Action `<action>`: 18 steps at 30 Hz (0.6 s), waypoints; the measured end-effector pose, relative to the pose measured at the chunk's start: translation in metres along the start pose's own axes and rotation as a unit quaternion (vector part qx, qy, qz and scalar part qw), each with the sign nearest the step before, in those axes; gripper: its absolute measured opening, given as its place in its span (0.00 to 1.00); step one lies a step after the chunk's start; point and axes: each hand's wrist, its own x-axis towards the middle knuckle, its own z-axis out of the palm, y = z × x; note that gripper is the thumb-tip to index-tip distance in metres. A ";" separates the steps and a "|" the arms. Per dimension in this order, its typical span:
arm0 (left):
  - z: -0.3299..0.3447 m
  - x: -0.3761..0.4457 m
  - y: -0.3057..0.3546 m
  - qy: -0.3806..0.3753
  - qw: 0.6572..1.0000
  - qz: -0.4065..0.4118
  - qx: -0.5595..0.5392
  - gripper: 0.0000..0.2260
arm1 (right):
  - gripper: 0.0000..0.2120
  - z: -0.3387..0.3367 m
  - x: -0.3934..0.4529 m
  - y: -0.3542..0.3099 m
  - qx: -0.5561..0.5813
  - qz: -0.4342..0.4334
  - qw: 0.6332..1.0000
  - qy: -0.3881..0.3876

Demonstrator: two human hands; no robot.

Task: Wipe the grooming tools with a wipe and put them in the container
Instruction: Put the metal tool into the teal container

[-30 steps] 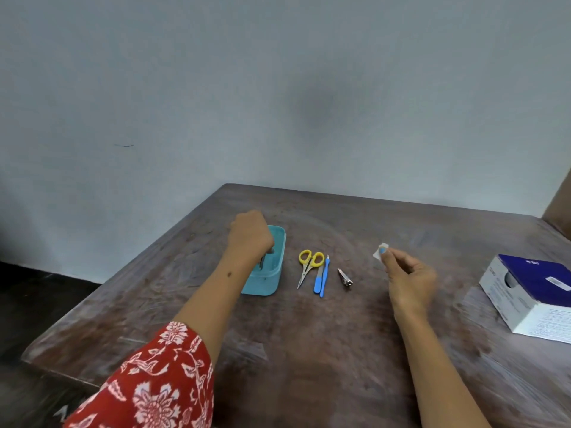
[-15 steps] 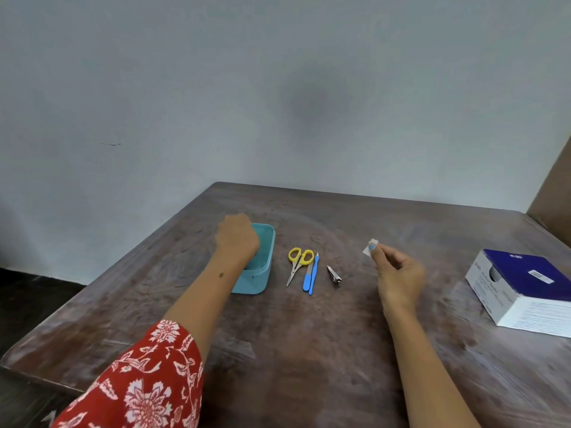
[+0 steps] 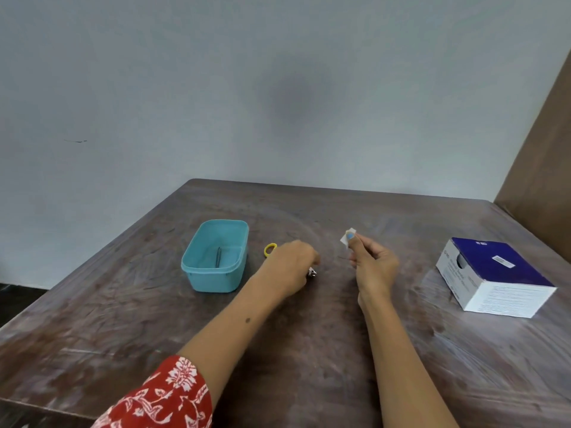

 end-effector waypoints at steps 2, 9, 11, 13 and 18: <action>0.009 0.003 0.000 -0.008 1.000 0.020 0.019 0.16 | 0.02 0.000 0.001 0.000 0.003 0.000 1.000 0.000; 0.021 0.009 -0.004 0.005 0.998 0.046 0.048 0.16 | 0.04 -0.001 0.004 0.001 0.008 0.005 1.000 0.005; 0.020 0.008 -0.003 0.012 0.997 0.052 0.056 0.15 | 0.03 0.000 0.004 0.002 0.008 0.004 1.000 -0.001; 0.019 0.007 0.000 0.022 0.997 0.057 0.054 0.14 | 0.04 0.002 0.003 0.002 0.008 0.000 1.000 -0.007; 0.031 0.006 -0.002 0.087 0.994 0.034 -0.048 0.15 | 0.05 0.002 0.000 -0.002 0.023 0.010 1.000 -0.012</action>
